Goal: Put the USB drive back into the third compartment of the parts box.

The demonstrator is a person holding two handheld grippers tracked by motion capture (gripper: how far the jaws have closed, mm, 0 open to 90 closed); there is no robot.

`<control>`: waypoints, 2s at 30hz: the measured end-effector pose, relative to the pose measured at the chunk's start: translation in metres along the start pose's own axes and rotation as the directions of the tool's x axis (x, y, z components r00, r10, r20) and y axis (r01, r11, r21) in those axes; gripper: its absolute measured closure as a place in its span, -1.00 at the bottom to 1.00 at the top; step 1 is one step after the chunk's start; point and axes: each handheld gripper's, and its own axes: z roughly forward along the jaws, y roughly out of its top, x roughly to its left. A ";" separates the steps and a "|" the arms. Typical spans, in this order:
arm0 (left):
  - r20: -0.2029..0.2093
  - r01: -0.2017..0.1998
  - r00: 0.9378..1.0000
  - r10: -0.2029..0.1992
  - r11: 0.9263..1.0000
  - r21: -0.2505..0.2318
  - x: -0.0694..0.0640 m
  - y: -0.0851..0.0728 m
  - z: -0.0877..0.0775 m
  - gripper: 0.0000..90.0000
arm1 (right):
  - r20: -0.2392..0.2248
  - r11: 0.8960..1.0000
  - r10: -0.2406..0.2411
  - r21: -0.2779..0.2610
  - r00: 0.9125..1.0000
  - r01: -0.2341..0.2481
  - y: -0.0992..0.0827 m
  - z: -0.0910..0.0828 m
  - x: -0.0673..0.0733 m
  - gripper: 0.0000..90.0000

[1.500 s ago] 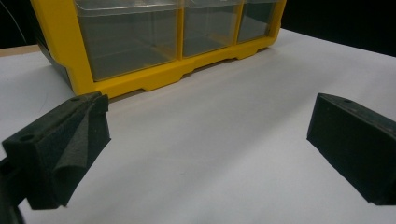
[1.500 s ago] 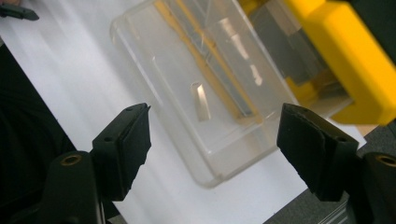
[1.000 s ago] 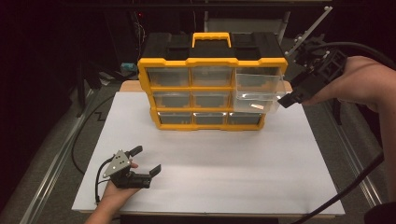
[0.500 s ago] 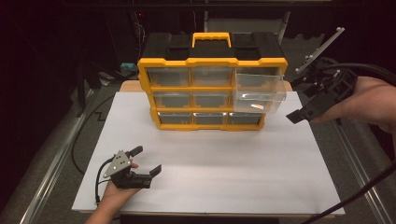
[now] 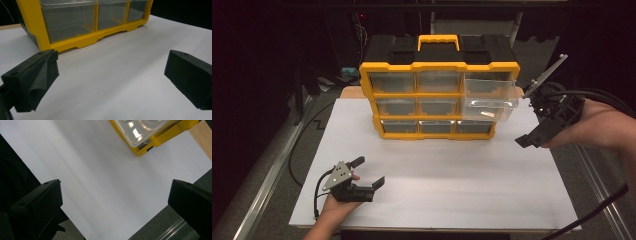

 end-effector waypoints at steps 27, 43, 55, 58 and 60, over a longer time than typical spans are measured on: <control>0.002 0.005 1.000 -0.005 1.000 -0.002 0.000 0.000 0.000 -0.99 | 0.003 0.997 -0.042 0.060 0.999 0.042 -0.021 0.105 0.018 -1.00; 0.001 0.003 1.000 -0.003 1.000 0.002 0.000 0.000 0.000 -0.99 | -0.009 0.999 -0.009 0.048 1.000 0.009 -0.037 0.181 0.025 -1.00; 0.002 0.005 1.000 -0.005 1.000 0.002 0.000 0.000 0.000 -0.99 | 0.015 0.998 0.022 -0.052 1.000 -0.021 -0.049 0.217 0.037 -1.00; 0.000 0.008 1.000 -0.008 1.000 0.003 0.000 0.000 0.000 -0.99 | 0.008 0.992 0.045 -0.118 0.999 -0.044 -0.053 0.223 0.039 -1.00; -0.002 0.006 1.000 -0.006 1.000 0.008 0.000 0.000 0.000 -0.99 | 0.000 0.983 0.063 -0.172 0.998 -0.062 -0.057 0.226 0.039 -1.00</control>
